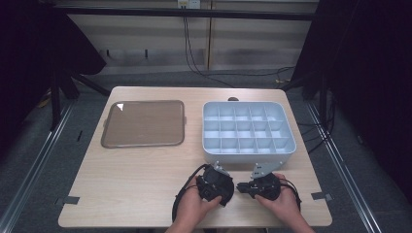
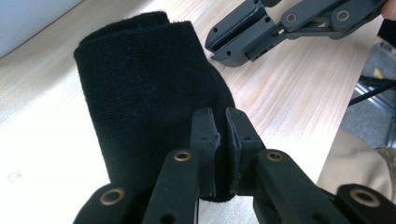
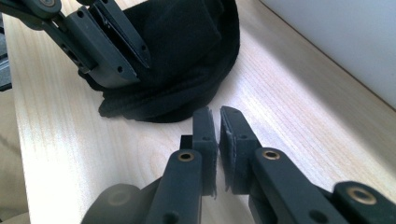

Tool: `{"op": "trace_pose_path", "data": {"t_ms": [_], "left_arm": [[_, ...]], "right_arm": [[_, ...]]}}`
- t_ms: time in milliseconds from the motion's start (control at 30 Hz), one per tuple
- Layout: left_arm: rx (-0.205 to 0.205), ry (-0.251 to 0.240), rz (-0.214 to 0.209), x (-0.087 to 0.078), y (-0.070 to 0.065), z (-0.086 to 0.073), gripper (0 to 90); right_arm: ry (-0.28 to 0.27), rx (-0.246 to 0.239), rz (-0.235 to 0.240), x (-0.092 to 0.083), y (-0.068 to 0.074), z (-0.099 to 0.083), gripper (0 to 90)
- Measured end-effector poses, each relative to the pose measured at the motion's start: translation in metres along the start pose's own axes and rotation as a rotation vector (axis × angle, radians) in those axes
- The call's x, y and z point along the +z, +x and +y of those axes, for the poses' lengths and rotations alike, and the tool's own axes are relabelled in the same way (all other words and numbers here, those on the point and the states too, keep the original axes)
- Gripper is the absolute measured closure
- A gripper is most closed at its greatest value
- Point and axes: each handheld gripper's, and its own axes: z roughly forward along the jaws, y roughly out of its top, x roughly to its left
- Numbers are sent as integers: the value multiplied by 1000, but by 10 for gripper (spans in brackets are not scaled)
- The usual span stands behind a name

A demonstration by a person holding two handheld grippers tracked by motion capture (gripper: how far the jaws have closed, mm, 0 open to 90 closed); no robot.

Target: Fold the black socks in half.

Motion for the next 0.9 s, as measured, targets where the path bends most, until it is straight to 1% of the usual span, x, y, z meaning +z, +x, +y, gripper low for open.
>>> {"op": "trace_pose_path", "data": {"t_ms": [33,67,133,200,233,333,433,533,567,633,667,700,733,800,833,867,900], "left_arm": [[-2,-1,-2,0,0,0,826],[-16,-12,-15,0,2,-2,826],[-20,-16,-19,0,2,-2,826],[-18,-21,-18,-1,2,-3,825],[-10,-15,-14,-1,1,-3,824],[-11,-15,-9,-1,0,-3,819],[-29,-25,-28,-2,1,-3,797],[-26,-27,-32,-3,1,-4,785],[-17,-21,-39,-4,2,-4,785],[-19,-21,-44,-5,3,-5,785],[-19,-21,-48,-5,4,-6,785],[-19,-28,-51,-5,4,-6,785],[-15,-24,-53,-5,5,-6,785],[-14,-22,-48,-5,3,-6,785],[-9,-22,-45,-5,3,-5,785],[-12,-18,-42,-5,2,-5,784],[-7,-18,-42,-5,3,-5,782]], "right_arm": [[-1,0,3,0,0,0,848],[1,-2,0,0,0,0,847],[1,0,1,0,1,0,846],[-6,3,-3,-1,0,0,838],[-9,8,-6,-1,-1,0,835],[-19,16,-4,-3,-1,1,826],[-19,14,-9,-3,-1,1,819],[-18,9,-12,-3,-1,1,815],[-18,9,-12,-3,-1,1,815],[-16,16,-11,-3,-1,1,811],[-25,27,-9,-4,-2,2,803],[-27,29,-9,-5,-1,2,795],[-31,29,-10,-6,-2,3,785],[-35,32,-10,-6,-1,4,778],[-35,34,-22,-8,-1,5,770],[-38,32,-21,-9,0,6,764],[-43,29,-24,-10,0,7,754]]}}
